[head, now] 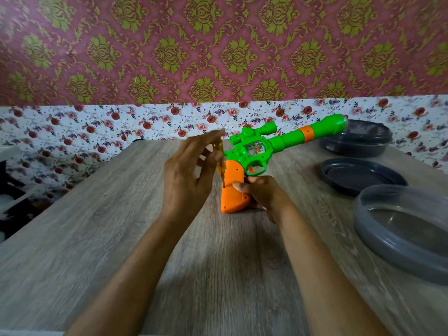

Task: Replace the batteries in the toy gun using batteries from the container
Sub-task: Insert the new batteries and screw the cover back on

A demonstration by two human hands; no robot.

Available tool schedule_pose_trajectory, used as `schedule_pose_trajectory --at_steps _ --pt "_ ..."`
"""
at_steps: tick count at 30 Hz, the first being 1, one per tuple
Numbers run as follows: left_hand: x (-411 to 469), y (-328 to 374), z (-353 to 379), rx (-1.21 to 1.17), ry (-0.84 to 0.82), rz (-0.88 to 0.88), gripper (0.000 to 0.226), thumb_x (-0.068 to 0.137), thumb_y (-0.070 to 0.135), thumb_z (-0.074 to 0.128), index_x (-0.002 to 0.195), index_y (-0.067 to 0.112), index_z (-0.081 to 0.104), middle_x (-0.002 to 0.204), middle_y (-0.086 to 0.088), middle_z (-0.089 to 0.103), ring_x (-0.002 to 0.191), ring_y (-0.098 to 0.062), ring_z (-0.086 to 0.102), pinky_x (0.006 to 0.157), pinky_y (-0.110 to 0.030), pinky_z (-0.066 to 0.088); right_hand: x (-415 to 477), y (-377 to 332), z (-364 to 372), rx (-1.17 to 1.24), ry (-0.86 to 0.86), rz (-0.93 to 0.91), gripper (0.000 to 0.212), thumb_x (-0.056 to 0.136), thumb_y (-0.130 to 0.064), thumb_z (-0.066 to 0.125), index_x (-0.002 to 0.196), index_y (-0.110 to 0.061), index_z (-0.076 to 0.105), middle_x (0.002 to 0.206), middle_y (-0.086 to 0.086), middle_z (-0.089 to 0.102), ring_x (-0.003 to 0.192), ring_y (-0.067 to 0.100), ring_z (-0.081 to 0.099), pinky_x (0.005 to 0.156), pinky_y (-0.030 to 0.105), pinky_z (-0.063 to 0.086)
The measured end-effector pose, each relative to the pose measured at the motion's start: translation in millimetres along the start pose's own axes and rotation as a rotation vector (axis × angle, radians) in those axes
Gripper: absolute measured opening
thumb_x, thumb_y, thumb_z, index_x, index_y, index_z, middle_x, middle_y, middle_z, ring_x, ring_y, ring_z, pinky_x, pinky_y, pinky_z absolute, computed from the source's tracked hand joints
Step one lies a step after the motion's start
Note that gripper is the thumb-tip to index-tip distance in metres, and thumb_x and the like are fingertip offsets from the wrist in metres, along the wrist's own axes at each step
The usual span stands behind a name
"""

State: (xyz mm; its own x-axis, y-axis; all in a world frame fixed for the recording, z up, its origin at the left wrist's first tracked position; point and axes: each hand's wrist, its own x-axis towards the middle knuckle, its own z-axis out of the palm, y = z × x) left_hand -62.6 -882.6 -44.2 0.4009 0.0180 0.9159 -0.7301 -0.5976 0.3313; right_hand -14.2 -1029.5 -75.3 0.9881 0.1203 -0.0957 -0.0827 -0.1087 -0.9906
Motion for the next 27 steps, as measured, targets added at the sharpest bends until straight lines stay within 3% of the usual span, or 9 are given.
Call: schedule_pose_trajectory --at_steps 5,9,14,19,23,27 --pt "0.7 1.6 -1.3 -0.002 -0.019 -0.011 0.03 0.091 0.007 0.054 0.116 0.023 0.059 0.107 0.009 0.061 0.092 0.013 0.055 0.074 -0.015 0.051 -1.3 -1.0 0.5 -0.003 0.003 -0.004 0.032 0.086 -0.013 0.061 0.118 -0.009 0.061 0.119 0.014 0.063 0.113 0.028 0.058 0.094 0.039 0.046" --pt "0.3 3.6 -1.2 -0.038 -0.022 -0.013 0.023 0.087 0.018 0.062 0.11 0.02 0.064 0.104 0.006 0.061 0.091 0.0 0.06 0.07 -0.022 0.054 -1.1 -1.3 0.4 0.004 0.0 0.0 0.033 0.086 -0.012 0.061 0.119 -0.009 0.06 0.12 0.014 0.062 0.112 0.028 0.058 0.093 0.039 0.047" --pt "0.3 2.3 -1.5 -0.021 -0.007 -0.048 0.027 0.089 0.007 0.06 0.109 0.025 0.059 0.098 0.013 0.062 0.087 0.013 0.058 0.075 -0.007 0.047 1.9 0.4 0.6 -0.012 0.011 0.001 0.031 0.086 -0.014 0.062 0.116 -0.012 0.062 0.117 0.013 0.064 0.103 0.026 0.06 0.091 0.04 0.048" --pt "-0.4 3.4 -0.2 -0.023 -0.032 -0.051 0.032 0.089 0.003 0.052 0.113 0.023 0.058 0.103 0.013 0.062 0.091 0.015 0.057 0.079 -0.006 0.046 3.4 1.1 0.7 -0.019 0.007 0.001 0.03 0.085 -0.015 0.063 0.114 -0.013 0.063 0.114 0.012 0.065 0.104 0.026 0.06 0.095 0.043 0.049" --pt "-0.6 3.7 -0.3 -0.05 -0.039 -0.045 0.026 0.088 0.01 0.061 0.11 0.023 0.059 0.104 0.009 0.058 0.094 0.005 0.058 0.074 -0.013 0.051 2.7 1.2 0.1 -0.008 0.001 -0.006 0.029 0.086 -0.014 0.062 0.114 -0.011 0.063 0.101 0.009 0.063 0.093 0.019 0.058 0.09 0.039 0.049" --pt "-0.9 1.4 -0.1 -0.065 -0.015 -0.103 0.025 0.085 0.016 0.066 0.109 0.021 0.06 0.096 0.006 0.063 0.089 0.003 0.062 0.074 -0.013 0.052 4.1 1.1 0.8 -0.033 0.015 0.0 0.029 0.085 -0.015 0.063 0.113 -0.012 0.064 0.114 0.013 0.065 0.101 0.026 0.061 0.092 0.041 0.049"
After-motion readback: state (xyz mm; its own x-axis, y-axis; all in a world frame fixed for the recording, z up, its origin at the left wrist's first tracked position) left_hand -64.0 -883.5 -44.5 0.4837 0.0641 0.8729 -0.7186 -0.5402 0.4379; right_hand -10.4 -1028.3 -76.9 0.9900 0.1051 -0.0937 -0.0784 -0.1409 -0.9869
